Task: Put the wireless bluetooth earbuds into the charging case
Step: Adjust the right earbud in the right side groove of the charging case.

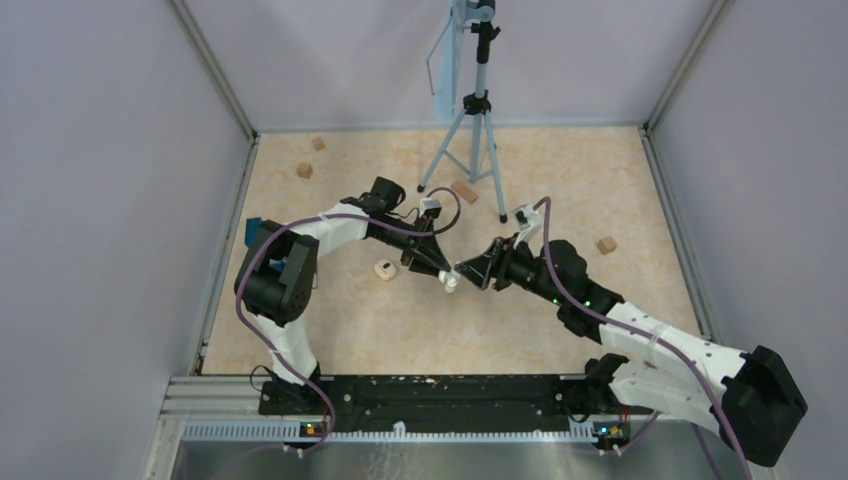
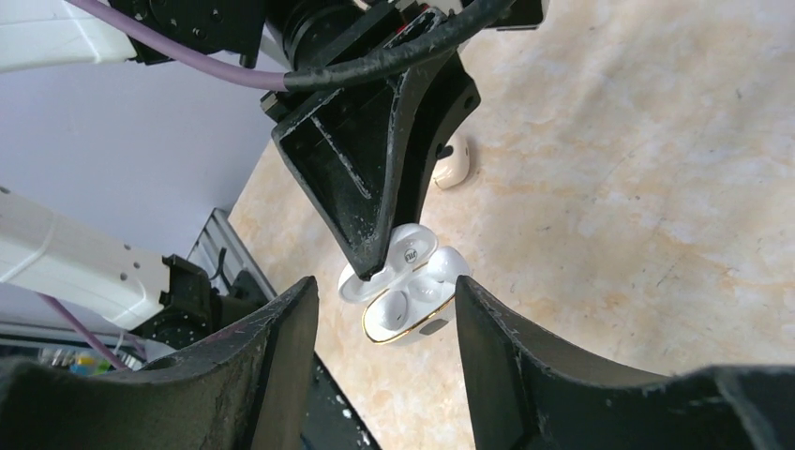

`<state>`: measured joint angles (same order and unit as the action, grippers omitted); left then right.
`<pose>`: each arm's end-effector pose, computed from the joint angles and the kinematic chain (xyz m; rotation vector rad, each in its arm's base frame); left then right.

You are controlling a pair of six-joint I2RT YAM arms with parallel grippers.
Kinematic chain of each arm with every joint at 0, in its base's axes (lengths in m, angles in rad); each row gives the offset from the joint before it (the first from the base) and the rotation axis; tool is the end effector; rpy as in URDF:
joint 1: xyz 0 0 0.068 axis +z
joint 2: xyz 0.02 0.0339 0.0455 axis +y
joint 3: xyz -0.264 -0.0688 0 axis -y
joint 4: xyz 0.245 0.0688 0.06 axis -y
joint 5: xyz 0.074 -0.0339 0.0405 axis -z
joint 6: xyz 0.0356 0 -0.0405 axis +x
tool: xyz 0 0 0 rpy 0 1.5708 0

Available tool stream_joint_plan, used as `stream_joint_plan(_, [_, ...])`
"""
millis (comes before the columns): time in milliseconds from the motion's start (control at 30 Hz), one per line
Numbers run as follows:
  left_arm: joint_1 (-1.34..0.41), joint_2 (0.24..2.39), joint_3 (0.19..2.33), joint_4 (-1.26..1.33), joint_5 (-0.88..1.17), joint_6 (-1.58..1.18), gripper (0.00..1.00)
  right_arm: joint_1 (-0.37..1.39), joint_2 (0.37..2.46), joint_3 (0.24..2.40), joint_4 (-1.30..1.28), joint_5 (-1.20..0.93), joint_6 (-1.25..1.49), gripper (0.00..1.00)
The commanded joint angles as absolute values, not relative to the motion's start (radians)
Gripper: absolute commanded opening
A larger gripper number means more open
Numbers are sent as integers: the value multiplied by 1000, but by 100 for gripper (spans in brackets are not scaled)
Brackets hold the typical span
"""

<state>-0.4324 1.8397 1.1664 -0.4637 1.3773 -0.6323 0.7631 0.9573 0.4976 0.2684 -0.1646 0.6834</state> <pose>0.3059 -0.1797 0.1888 -0.1727 -2.1683 1.7572 0.1559 0.1572 0.2537 -0.2065 1.9085 1.1640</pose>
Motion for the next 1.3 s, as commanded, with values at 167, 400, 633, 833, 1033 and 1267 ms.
stream_joint_plan(167, [-428,1816,1160,-442,1391,-638,0,759,1000,539,283,-142,652,57])
stream_joint_plan(400, [-427,1818,1161,-442,1391,-639,0,759,1034,553,309,-170,642,57])
stream_joint_plan(633, [-426,1818,1161,-440,1391,-641,0,759,1045,558,336,-201,630,57])
stream_joint_plan(833, [-426,1812,1155,-440,1388,-639,0,760,1047,561,355,-204,625,57])
stream_joint_plan(1033, [-426,1812,1155,-439,1389,-639,0,760,1051,564,360,-209,627,57])
stream_joint_plan(1267, [-426,1815,1155,-437,1391,-640,0,759,1052,562,358,-225,625,57])
